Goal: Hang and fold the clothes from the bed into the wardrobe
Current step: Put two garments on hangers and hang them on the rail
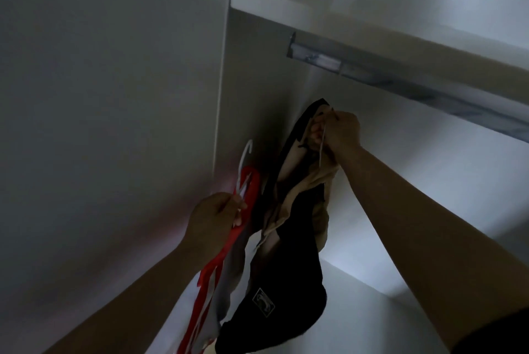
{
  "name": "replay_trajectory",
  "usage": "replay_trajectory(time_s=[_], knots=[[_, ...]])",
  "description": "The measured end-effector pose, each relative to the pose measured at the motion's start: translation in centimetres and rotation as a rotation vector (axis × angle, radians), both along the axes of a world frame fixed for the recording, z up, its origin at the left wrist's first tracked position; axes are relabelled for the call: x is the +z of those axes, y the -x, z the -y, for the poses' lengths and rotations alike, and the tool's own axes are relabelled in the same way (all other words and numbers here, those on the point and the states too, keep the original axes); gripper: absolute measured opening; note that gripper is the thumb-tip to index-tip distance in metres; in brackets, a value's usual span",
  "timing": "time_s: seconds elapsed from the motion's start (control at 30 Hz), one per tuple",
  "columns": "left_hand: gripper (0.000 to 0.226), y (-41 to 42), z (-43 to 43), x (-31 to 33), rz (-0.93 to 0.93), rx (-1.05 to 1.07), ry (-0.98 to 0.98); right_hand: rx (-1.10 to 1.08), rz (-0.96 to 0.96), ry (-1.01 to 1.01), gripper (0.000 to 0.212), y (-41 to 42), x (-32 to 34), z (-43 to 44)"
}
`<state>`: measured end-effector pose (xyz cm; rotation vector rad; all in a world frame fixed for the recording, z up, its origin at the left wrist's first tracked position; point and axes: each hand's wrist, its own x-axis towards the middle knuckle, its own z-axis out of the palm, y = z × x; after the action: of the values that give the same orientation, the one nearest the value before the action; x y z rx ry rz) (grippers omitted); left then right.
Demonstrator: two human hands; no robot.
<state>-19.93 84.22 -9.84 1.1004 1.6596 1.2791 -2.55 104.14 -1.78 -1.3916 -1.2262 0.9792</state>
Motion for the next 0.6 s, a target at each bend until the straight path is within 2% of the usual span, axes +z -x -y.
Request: replay_trajectory(time_s=[0.4,0.5,0.6], knots=[[0.026,0.0,-2.6,-1.6,0.082,0.037,0.056,0.01,-0.103,0.059,0.038,2.1,0.9,-6.5],[0.026,0.2,-2.8,-1.7,0.067,0.041,0.059,0.006,-0.065,0.106,0.035,1.8,0.4,-6.6],[0.025,0.0,-2.8,-1.6,0.104,0.039,0.059,0.004,-0.11,0.142,0.031,1.6,-0.3,-5.9]])
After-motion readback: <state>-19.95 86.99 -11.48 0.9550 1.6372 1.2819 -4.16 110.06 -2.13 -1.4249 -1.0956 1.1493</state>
